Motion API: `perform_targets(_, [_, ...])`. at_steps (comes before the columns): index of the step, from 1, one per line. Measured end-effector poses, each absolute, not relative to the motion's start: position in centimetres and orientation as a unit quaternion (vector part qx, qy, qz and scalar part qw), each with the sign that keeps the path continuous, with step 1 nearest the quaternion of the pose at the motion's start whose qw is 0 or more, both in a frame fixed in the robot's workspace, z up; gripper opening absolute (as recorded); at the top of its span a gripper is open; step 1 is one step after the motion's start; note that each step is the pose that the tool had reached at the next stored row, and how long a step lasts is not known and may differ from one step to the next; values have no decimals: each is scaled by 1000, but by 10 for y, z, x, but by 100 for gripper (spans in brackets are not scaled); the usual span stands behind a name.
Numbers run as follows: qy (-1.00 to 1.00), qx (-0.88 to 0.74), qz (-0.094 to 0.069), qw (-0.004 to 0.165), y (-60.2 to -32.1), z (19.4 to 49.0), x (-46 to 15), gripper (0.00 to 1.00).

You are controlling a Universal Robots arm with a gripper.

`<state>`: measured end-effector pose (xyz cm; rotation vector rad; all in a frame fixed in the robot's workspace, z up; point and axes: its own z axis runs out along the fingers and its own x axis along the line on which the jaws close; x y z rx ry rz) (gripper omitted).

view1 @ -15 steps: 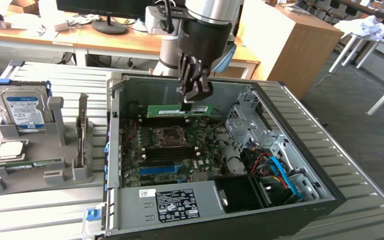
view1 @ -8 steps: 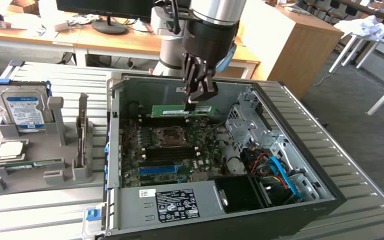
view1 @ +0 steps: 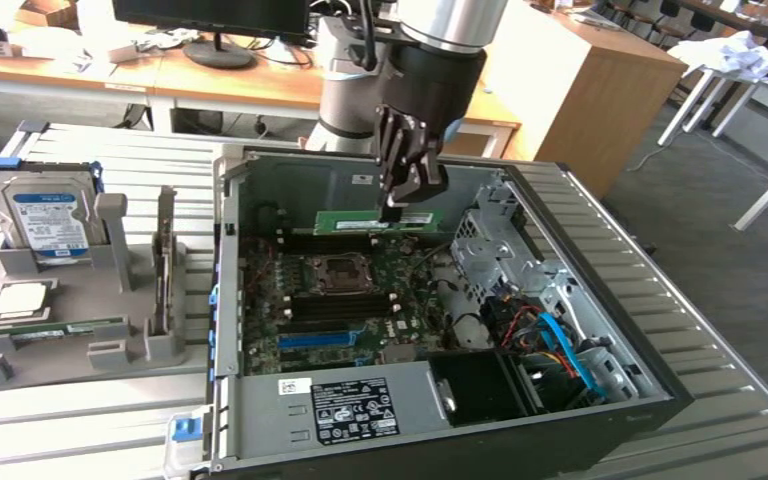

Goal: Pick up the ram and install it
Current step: 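Pick up the ram and move it above insertion slot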

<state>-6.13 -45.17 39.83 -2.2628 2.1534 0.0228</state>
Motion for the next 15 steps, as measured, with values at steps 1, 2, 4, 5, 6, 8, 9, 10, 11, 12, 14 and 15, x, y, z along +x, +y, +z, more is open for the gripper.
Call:
perform_targets(1, [689, -724, 7, 9, -452, 398, -60, 12])
perform_targets(2, [689, -724, 7, 9, -452, 398, -59, 12])
perform_targets(4, [689, -724, 7, 9, -452, 398, -56, 12])
perform_targets(5, [689, -724, 7, 9, -452, 398, -55, 12])
perform_targets(6, [689, -724, 7, 9, -452, 398, -53, 12])
perform_targets(8, [689, -724, 7, 9, -452, 398, -50, 12])
perform_targets(9, [689, -724, 7, 9, -452, 398, -49, 12])
perform_targets(10, [689, -724, 7, 9, -452, 398, -48, 12])
perform_targets(11, [689, -724, 7, 9, -452, 398, -46, 12])
perform_targets(12, [689, -724, 7, 9, -452, 398, -45, 12])
perform_targets(14, [689, -724, 7, 9, -452, 398, -42, 12])
perform_targets(15, [689, -724, 7, 9, -452, 398, -41, 12])
